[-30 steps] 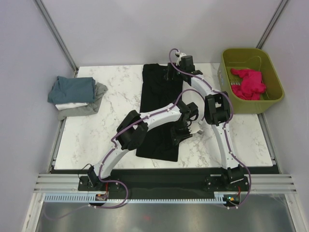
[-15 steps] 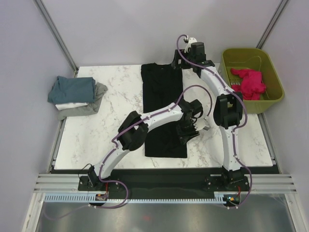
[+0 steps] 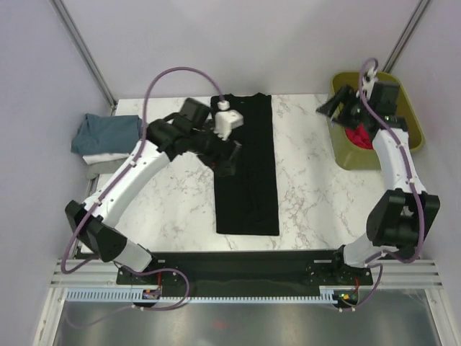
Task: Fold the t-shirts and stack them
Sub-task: Fold the tshirt
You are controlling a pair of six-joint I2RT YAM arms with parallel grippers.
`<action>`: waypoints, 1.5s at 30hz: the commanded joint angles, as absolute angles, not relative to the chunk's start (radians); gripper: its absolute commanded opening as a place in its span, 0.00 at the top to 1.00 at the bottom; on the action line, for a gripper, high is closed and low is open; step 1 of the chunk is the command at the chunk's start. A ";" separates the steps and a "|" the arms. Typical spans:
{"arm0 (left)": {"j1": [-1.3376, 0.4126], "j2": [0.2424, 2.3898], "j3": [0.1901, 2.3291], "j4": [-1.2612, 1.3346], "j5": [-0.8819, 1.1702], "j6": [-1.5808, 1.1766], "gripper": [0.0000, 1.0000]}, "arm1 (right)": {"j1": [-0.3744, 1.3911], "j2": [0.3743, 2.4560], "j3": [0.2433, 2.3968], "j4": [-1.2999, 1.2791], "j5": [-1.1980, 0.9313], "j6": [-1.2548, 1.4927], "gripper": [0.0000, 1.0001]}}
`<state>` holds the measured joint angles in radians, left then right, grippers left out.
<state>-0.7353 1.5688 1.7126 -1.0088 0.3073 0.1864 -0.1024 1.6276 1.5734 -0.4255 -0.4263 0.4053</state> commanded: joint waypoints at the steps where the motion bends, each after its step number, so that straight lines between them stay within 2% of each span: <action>1: -0.557 1.559 1.510 -0.994 0.437 -0.050 0.05 | -0.156 1.574 1.288 -0.597 -0.753 0.587 0.16; 4: -0.500 1.513 1.366 -0.953 0.540 -0.113 0.09 | -0.156 1.467 1.070 -0.592 -0.811 0.581 0.15; 9: -0.387 1.480 1.156 -0.933 0.540 -0.114 0.09 | -0.147 1.318 0.780 -0.601 -0.845 0.604 0.16; 10: -0.368 1.476 1.122 -0.863 0.721 -0.305 0.18 | -0.137 1.272 0.746 -0.604 -0.842 0.601 0.17; 12: -0.313 1.459 1.016 -0.832 0.761 -0.368 0.20 | -0.121 1.235 0.660 -0.618 -0.830 0.589 0.17; 16: -0.272 1.414 0.862 -0.740 0.770 -0.440 0.21 | -0.077 1.163 0.575 -0.612 -0.804 0.592 0.17; 21: -0.270 1.387 0.636 -0.504 0.802 -0.615 0.25 | 0.027 1.202 0.542 -0.588 -0.773 0.624 0.17; 29: -0.271 1.483 0.626 -0.356 0.721 -0.689 0.23 | 0.130 1.460 0.563 -0.500 -0.726 0.673 0.19; 38: -0.299 1.548 0.634 -0.330 0.704 -0.703 0.28 | 0.160 1.499 0.537 -0.413 -0.706 0.733 0.23; 43: -0.342 1.591 0.652 -0.324 0.709 -0.715 0.31 | 0.204 1.543 0.551 -0.394 -0.703 0.742 0.30; 45: -0.367 1.600 0.666 -0.319 0.710 -0.715 0.32 | 0.221 1.552 0.555 -0.376 -0.701 0.747 0.39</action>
<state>-0.3386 1.5749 0.6388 -0.3550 0.7280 -0.6884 0.1928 1.5238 0.5518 -0.4416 -0.7673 0.7338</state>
